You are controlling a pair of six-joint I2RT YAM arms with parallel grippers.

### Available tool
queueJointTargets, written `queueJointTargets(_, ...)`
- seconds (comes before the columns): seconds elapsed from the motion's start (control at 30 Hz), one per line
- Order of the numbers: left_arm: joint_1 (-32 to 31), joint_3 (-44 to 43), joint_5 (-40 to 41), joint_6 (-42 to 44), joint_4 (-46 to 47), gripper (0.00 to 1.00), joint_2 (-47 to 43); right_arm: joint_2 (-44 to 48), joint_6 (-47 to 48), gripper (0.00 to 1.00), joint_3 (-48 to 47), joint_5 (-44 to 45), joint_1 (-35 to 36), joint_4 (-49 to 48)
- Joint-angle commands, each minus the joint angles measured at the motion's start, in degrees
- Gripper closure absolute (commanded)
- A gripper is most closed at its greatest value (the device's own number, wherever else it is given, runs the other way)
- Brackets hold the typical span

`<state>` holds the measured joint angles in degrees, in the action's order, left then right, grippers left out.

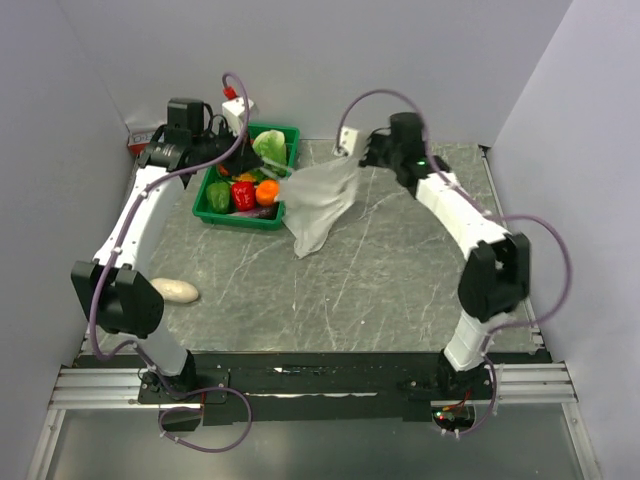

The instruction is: Remove the brooch from the garment

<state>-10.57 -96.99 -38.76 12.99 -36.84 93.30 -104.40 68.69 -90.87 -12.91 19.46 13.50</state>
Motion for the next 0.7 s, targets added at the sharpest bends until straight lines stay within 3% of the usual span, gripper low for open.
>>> queueJointTargets(0.0, -0.3, -9.3, -0.3, -3.0, 6.8, 0.99, 3.0, 9.7, -0.9, 1.0, -1.4, 1.7, -1.0, 3.2)
queueJointTargets(0.17, -0.5, -18.5, -1.1, -4.3, 8.7, 0.99, 3.6, 20.4, -2.8, 1.0, 0.5, 3.5, -1.1, 6.7)
queueJointTargets(0.27, -0.7, -19.1, -2.7, -5.2, 9.6, 0.99, 1.2, 26.3, -3.7, 1.0, 1.0, 5.2, -1.3, 10.0)
queueJointTargets(0.5, -4.0, -14.6, -4.2, -2.9, 9.9, 0.99, -9.6, 38.8, -8.1, 1.0, -2.5, 3.9, -0.7, 24.2)
queueJointTargets(0.67, -6.3, -9.4, -4.4, -4.1, 11.2, 0.99, -16.8, 45.7, -11.8, 1.0, -5.5, 5.4, 4.9, 36.0)
